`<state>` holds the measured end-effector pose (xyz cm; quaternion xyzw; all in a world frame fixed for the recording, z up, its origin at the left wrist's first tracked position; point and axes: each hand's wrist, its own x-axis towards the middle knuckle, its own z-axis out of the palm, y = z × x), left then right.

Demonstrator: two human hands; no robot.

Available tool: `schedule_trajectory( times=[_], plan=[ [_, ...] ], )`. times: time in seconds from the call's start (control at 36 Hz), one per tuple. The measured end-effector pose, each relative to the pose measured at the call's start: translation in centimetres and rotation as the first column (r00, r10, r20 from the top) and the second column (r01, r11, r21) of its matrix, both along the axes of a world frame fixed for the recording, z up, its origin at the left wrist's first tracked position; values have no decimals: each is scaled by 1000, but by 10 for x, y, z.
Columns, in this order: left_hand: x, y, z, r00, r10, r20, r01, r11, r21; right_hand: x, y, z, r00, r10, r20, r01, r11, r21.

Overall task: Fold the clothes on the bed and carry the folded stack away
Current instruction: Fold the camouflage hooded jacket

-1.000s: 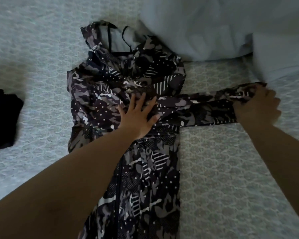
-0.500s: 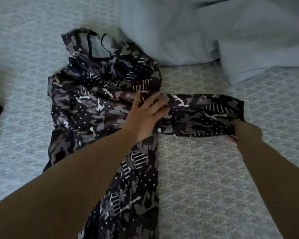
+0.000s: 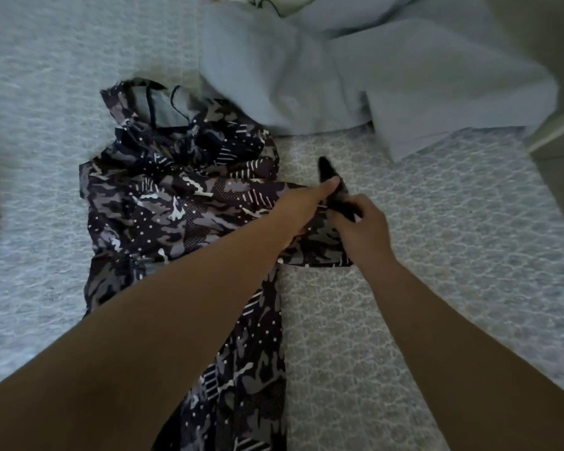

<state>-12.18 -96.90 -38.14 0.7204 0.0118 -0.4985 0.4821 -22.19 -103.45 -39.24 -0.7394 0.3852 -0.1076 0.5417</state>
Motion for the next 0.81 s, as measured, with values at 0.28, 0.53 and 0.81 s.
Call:
schedule_trajectory(
  times=[0.28, 0.53, 0.81],
  plan=[
    [76, 142, -12, 920, 287, 268, -330, 934, 134, 63, 75, 9, 904, 426, 44, -378, 842, -384],
    [131, 286, -35, 846, -33, 532, -286, 814, 506, 114, 141, -51, 585, 510, -630, -805, 460, -375],
    [160, 350, -64, 744, -171, 646, -425, 625, 655, 142, 186, -91, 488, 409, -771, -870, 306, -387]
  ],
)
